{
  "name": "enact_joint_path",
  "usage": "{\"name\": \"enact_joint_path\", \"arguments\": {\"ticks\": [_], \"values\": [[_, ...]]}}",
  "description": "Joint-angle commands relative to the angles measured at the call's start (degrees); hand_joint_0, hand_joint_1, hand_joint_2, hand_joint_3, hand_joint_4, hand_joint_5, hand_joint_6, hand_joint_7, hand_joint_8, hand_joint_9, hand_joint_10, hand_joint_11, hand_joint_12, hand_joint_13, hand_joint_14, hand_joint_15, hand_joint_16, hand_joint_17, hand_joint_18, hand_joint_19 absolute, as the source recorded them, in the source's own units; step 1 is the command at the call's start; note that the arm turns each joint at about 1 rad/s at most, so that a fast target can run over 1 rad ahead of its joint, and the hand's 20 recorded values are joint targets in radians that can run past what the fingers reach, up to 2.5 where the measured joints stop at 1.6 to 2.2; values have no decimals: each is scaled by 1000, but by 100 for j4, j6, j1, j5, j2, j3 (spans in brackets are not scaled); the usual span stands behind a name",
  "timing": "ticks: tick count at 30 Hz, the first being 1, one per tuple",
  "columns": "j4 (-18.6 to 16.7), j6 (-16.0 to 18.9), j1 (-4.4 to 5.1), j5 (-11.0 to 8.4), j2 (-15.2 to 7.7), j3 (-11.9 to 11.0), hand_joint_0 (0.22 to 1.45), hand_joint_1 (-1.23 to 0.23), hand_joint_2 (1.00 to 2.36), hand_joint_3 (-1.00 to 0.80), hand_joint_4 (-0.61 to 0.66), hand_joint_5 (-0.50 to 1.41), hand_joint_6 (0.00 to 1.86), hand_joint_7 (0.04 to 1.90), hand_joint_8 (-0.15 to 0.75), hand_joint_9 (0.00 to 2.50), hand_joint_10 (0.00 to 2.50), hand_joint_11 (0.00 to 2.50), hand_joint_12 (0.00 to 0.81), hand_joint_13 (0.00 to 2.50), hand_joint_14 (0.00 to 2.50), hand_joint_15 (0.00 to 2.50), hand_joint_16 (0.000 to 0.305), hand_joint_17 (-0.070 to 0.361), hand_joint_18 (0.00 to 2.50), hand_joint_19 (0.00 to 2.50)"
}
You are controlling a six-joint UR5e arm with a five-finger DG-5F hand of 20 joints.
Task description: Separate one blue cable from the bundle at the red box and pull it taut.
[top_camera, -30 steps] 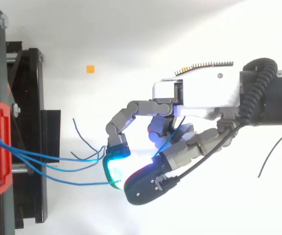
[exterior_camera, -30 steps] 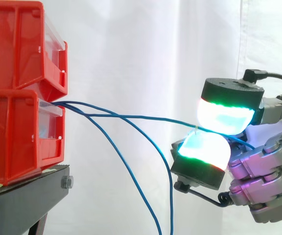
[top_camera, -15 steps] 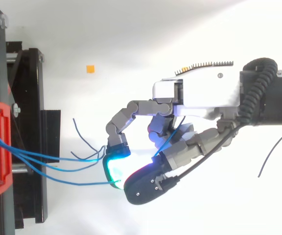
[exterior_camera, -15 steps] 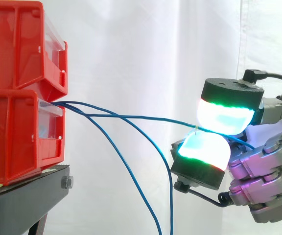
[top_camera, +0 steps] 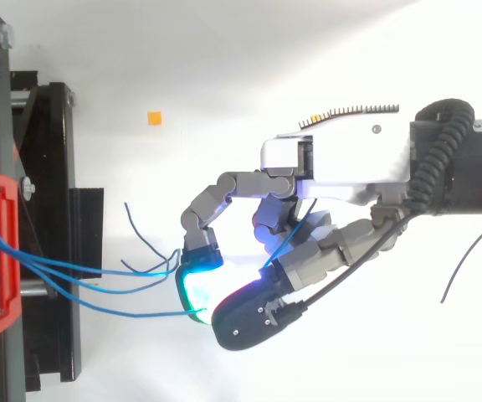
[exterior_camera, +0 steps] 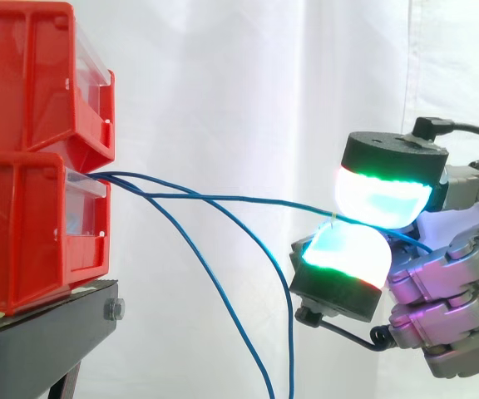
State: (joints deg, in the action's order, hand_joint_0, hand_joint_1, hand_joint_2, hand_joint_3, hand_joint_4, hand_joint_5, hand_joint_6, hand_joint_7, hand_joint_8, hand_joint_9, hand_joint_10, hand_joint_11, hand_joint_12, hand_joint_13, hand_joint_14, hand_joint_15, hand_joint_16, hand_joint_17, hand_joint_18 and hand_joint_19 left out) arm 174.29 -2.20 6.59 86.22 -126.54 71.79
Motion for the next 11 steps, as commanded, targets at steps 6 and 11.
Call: {"name": "enact_joint_path", "arguments": {"ticks": [6, 11], "values": [[0, 0, 0, 0, 6, 2, 636, -739, 1024, -27, -190, -164, 873, 1085, 257, 1186, 1189, 1872, 332, 877, 1702, 1631, 33, 74, 1276, 1847], [0, 0, 0, 0, -3, 2, 637, -739, 1024, -31, -192, -164, 873, 1087, 257, 1186, 1193, 1869, 336, 879, 1715, 1610, 33, 75, 1277, 1849]]}}
